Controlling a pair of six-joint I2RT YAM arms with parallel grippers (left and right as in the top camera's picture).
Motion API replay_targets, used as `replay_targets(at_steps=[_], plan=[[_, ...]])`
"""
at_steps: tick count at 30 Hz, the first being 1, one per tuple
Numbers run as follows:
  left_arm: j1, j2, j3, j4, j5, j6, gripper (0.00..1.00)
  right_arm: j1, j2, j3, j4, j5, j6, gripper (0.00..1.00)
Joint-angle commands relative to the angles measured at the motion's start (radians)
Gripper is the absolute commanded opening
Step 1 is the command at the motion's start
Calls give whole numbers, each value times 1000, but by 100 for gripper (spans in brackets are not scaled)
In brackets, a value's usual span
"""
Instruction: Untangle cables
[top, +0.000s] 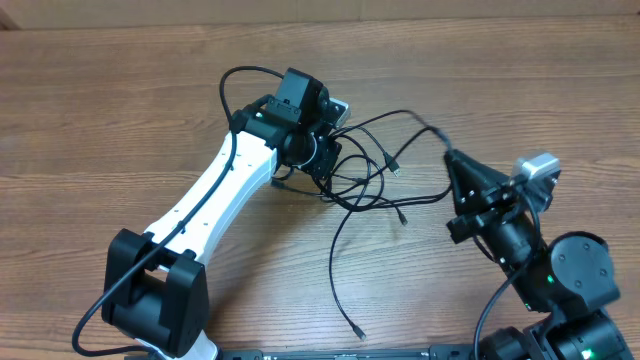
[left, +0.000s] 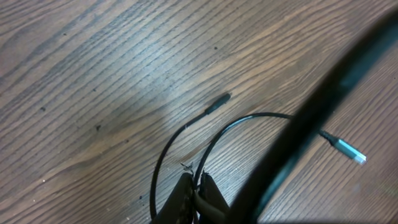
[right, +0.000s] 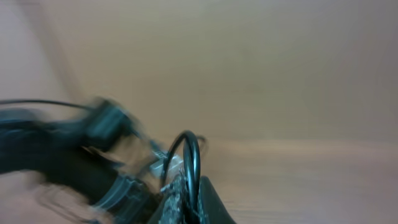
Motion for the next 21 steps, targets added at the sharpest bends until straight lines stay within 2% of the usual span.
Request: replay_targets(at_steps=[1, 3, 4, 6, 9, 10, 21], plan=[[27, 9, -1, -6, -12, 11, 5, 2, -10, 23, -95, 364, 95, 4], [37, 9, -1, -9, -5, 11, 5, 2, -9, 23, -167, 425, 108, 5], [40, 9, -1, -10, -4, 11, 5, 2, -9, 22, -191, 430, 108, 13], [41, 9, -1, -11, -5, 12, 4, 2, -9, 22, -224, 430, 108, 60], [41, 9, -1, -10, 3, 12, 4, 2, -9, 22, -268, 424, 108, 96], [41, 9, -1, -10, 3, 12, 4, 2, -9, 22, -282, 412, 107, 100], [40, 9, -1, -7, 32, 12, 5, 2, 43, 18, -418, 169, 79, 100]])
